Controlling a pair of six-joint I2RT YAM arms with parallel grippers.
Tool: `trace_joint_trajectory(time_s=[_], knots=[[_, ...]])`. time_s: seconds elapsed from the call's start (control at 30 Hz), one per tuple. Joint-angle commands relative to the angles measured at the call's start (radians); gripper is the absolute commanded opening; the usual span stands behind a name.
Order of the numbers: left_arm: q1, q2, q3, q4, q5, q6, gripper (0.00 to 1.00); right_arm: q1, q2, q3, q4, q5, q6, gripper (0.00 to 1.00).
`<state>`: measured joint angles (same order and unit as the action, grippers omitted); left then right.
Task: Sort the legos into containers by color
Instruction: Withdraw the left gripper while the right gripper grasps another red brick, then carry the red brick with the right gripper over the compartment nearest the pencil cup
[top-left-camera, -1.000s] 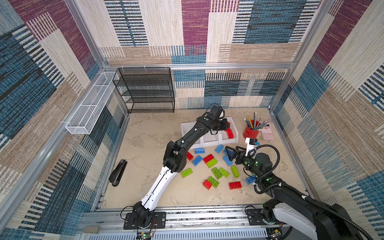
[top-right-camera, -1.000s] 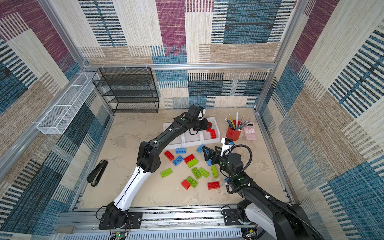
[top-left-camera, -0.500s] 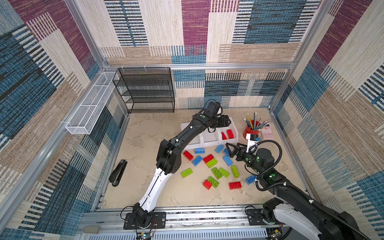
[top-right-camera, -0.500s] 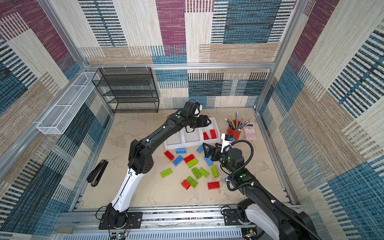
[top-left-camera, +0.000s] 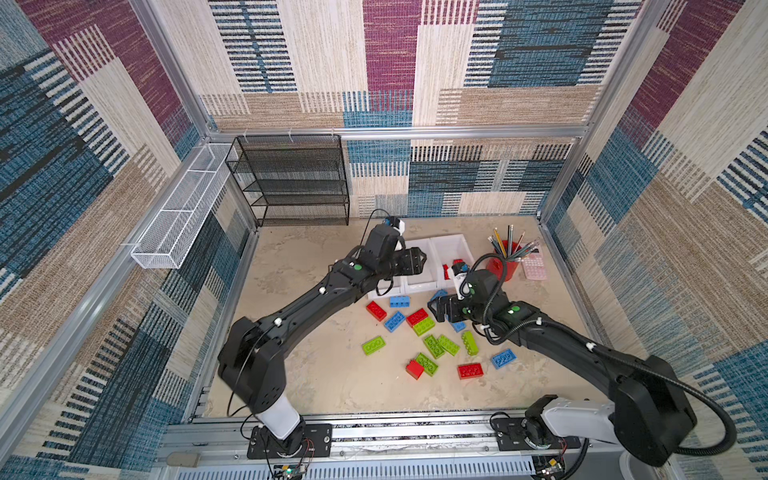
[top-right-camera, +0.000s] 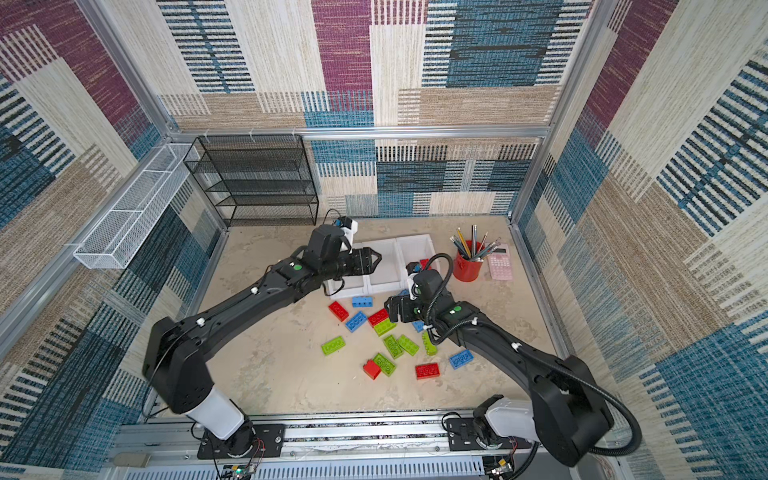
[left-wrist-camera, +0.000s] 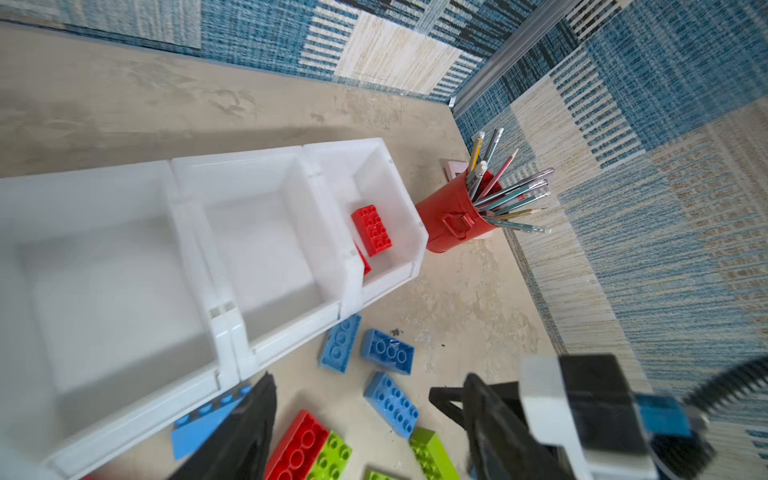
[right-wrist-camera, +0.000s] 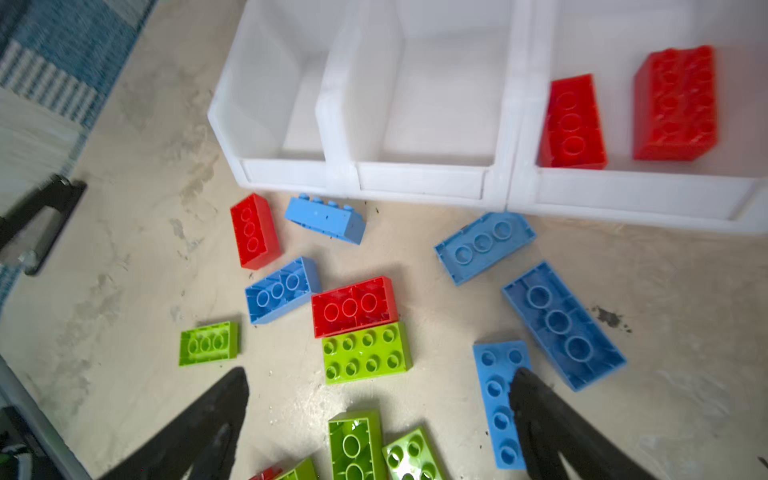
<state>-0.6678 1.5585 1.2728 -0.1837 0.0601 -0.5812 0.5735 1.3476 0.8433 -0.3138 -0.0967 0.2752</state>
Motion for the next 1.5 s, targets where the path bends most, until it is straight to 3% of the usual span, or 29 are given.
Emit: trace_joint_trajectory(time_s=[0.0, 0.1, 0.3, 0.53, 0.87, 1.17, 1.47], knots=[[0.000, -0.150, -0.172, 0.105, -0.135, -0.019, 0.72, 0.024, 0.076, 0.069, -0.123, 0.047, -0.096, 0.99], [0.001, -0.305, -0.304, 0.077, -0.256, -0.010, 0.72, 0.045, 0.149, 0.123, -0.153, 0.039, -0.140, 0.99], [0.004, -0.494, -0.497, 0.052, -0.330, 0.021, 0.72, 0.135, 0.319, 0.247, -0.230, 0.141, -0.198, 0.99], [0.005, -0.580, -0.670, 0.047, -0.327, 0.016, 0.72, 0.151, 0.433, 0.326, -0.260, 0.164, -0.217, 0.99], [0.008, -0.584, -0.719, 0.070, -0.332, 0.026, 0.73, 0.168, 0.549, 0.420, -0.312, 0.183, -0.209, 1.00], [0.011, -0.576, -0.721, 0.073, -0.335, 0.015, 0.73, 0.174, 0.581, 0.440, -0.326, 0.178, -0.210, 0.84], [0.011, -0.567, -0.723, 0.075, -0.342, 0.007, 0.73, 0.175, 0.595, 0.473, -0.318, 0.170, -0.162, 0.55]])
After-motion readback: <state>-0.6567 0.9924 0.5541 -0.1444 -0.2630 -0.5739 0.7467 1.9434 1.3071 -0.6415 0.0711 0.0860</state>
